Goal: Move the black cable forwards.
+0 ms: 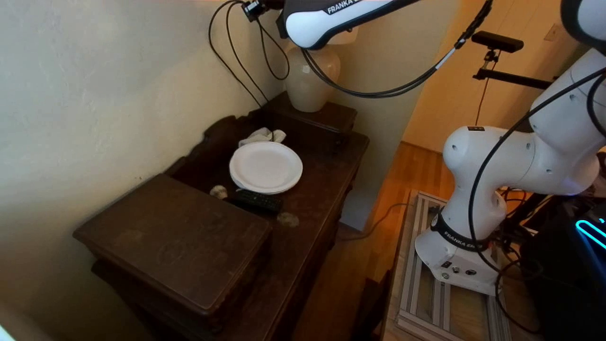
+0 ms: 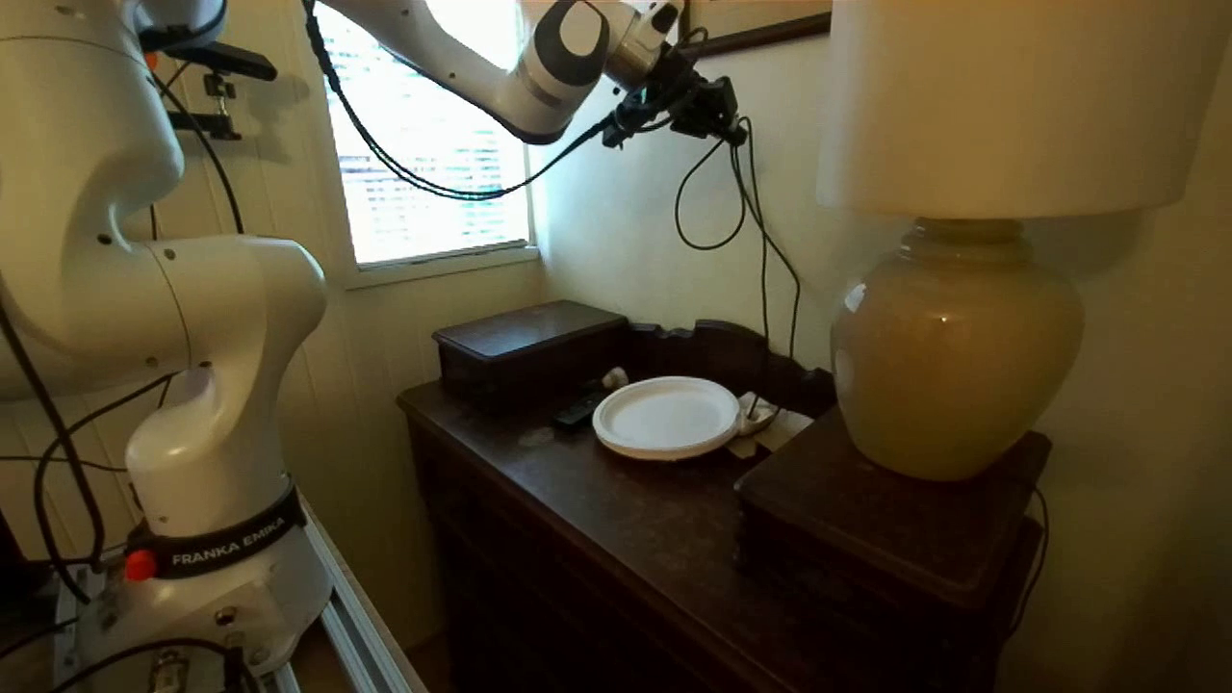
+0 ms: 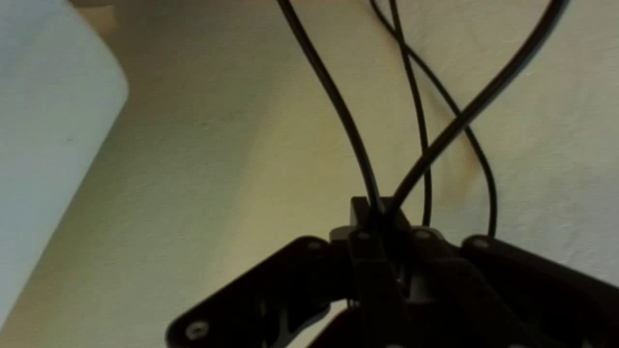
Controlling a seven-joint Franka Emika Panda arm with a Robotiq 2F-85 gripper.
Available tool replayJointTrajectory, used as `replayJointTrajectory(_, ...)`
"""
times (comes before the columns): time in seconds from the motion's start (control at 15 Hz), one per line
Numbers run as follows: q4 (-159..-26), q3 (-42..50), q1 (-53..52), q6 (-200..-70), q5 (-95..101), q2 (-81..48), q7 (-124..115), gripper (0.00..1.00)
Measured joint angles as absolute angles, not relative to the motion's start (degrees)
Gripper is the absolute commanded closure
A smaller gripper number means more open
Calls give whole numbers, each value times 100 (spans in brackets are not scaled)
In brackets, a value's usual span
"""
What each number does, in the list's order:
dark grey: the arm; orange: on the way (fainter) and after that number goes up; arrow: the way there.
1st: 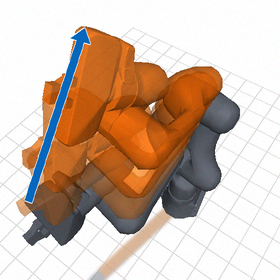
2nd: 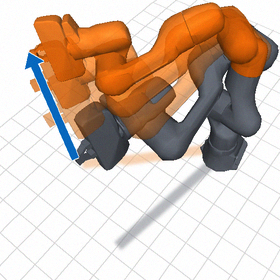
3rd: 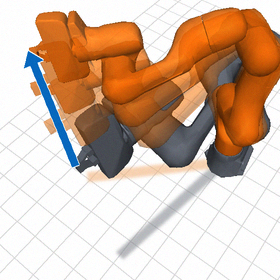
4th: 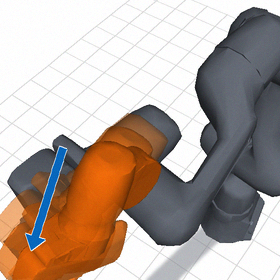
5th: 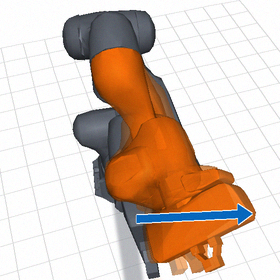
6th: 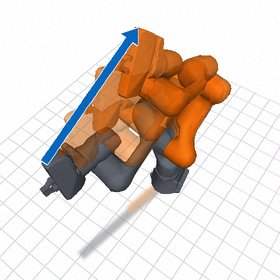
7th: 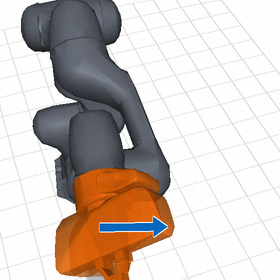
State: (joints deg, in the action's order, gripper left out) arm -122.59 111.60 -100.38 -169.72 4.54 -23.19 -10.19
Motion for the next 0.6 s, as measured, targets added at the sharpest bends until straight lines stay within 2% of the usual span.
replayJointTrajectory(0.6, -12265, 12620, -12652, -15498, -2157, -1685, 2057, 98)
